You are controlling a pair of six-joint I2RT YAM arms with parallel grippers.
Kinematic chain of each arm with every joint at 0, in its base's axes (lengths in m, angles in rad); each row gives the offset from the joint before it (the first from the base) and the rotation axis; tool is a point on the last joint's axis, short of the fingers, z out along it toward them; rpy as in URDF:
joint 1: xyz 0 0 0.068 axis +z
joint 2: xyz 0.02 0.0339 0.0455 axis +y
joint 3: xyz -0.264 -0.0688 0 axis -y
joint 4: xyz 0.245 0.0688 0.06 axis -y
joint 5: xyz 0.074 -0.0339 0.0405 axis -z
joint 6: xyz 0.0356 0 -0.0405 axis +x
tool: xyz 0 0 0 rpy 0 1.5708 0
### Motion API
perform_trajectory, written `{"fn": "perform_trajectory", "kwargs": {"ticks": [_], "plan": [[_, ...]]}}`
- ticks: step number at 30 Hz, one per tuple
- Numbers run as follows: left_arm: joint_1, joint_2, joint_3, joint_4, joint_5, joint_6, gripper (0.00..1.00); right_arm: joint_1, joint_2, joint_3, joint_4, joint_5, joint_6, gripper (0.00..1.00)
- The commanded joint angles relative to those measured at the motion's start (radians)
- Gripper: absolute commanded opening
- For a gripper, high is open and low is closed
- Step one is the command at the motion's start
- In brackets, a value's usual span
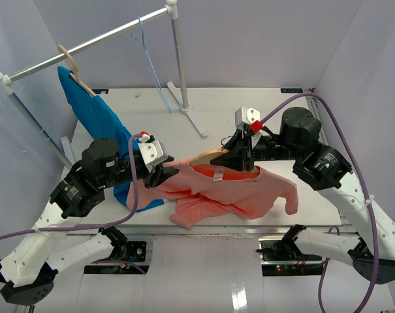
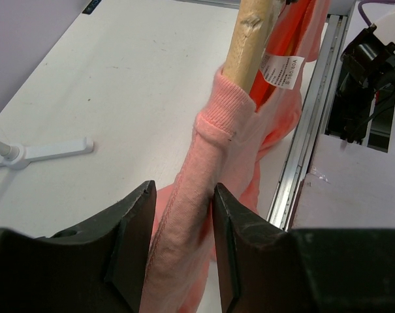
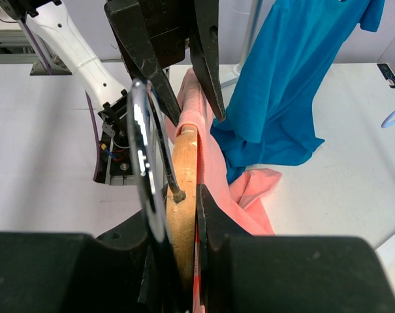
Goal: Place the t-shirt on the hanger
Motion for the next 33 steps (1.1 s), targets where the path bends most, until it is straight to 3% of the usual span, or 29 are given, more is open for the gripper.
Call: {"fn": "perform_trajectory", "kwargs": {"ticks": [1, 11, 16, 20, 25, 33], "plan": [[0.004, 0.015, 0.037, -0.056, -0.102, -0.007, 0.49, 0.000, -0.047, 0.061, 0.036, -0.042, 0.004, 0.08], [0.004, 0.027, 0.056, -0.064, -0.064, -0.025, 0.48, -0.005, -0.054, 0.067, 0.016, -0.026, 0.000, 0.08], [0.004, 0.031, 0.127, -0.064, 0.035, -0.056, 0.51, -0.007, -0.043, 0.048, 0.016, -0.027, -0.004, 0.08], [0.004, 0.050, 0.213, -0.011, 0.232, -0.092, 0.52, -0.006, -0.008, 0.042, 0.017, -0.047, -0.009, 0.08], [0.004, 0.126, 0.295, 0.038, 0.362, -0.157, 0.55, -0.005, 0.016, 0.039, 0.016, -0.065, -0.022, 0.08], [0.004, 0.236, 0.260, 0.071, 0.448, -0.171, 0.55, -0.005, 0.035, 0.017, 0.058, -0.106, -0.007, 0.08]]}}
